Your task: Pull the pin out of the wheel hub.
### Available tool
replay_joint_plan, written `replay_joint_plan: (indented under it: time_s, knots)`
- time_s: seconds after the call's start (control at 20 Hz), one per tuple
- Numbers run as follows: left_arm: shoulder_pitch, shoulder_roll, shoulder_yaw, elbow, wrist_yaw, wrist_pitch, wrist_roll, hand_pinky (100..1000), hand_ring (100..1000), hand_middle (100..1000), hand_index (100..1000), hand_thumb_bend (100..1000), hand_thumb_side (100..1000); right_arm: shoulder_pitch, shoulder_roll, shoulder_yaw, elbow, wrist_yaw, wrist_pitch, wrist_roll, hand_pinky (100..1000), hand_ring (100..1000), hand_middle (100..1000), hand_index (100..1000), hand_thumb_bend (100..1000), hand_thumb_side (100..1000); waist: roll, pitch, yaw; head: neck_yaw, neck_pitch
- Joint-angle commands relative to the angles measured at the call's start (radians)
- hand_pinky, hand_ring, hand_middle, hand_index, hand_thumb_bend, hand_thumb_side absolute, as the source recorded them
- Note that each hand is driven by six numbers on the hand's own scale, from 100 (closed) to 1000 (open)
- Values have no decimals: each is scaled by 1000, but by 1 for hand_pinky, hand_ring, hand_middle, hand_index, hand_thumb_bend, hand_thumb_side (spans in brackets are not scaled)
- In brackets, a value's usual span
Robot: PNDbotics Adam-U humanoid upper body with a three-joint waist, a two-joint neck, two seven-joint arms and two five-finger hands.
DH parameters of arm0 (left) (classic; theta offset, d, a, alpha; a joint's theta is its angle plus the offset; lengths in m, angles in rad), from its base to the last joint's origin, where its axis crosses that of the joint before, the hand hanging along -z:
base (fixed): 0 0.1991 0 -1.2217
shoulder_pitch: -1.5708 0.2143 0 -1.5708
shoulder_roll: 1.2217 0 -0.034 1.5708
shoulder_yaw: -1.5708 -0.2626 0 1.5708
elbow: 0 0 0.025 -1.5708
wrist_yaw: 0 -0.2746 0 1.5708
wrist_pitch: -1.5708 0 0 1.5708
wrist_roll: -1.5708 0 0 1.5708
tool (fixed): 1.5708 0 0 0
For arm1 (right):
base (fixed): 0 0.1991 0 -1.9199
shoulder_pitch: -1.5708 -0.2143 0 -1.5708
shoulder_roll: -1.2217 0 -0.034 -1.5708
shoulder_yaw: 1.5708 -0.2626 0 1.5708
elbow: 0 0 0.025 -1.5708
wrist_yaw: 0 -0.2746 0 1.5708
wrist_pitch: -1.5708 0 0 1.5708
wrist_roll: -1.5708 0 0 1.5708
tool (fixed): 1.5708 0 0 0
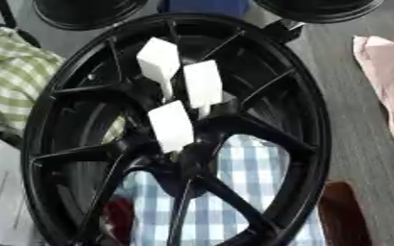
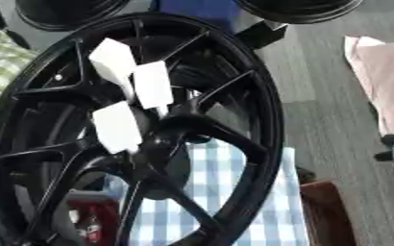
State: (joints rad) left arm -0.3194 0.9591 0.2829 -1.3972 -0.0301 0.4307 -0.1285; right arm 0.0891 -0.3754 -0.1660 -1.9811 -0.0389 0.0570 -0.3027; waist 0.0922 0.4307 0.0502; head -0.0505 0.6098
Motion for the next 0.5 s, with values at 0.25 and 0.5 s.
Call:
replay_joint_plan:
  time_s: [0.25, 0.5]
  knots:
    - [-32, -10, 37, -56, 117, -121, 115, 837, 666, 632, 731, 227, 757, -6, -27, -1, -19, -8, -5, 4, 802, 568, 684, 611, 100, 707, -5, -148, 0, 7, -8]
    - [-44, -107, 11, -166, 193, -196, 191, 841, 657, 631, 730, 244, 751, -16, -30, 3, -19, -15, -9, 5, 801, 568, 684, 611, 100, 705, -8, -149, -7, 17, -13]
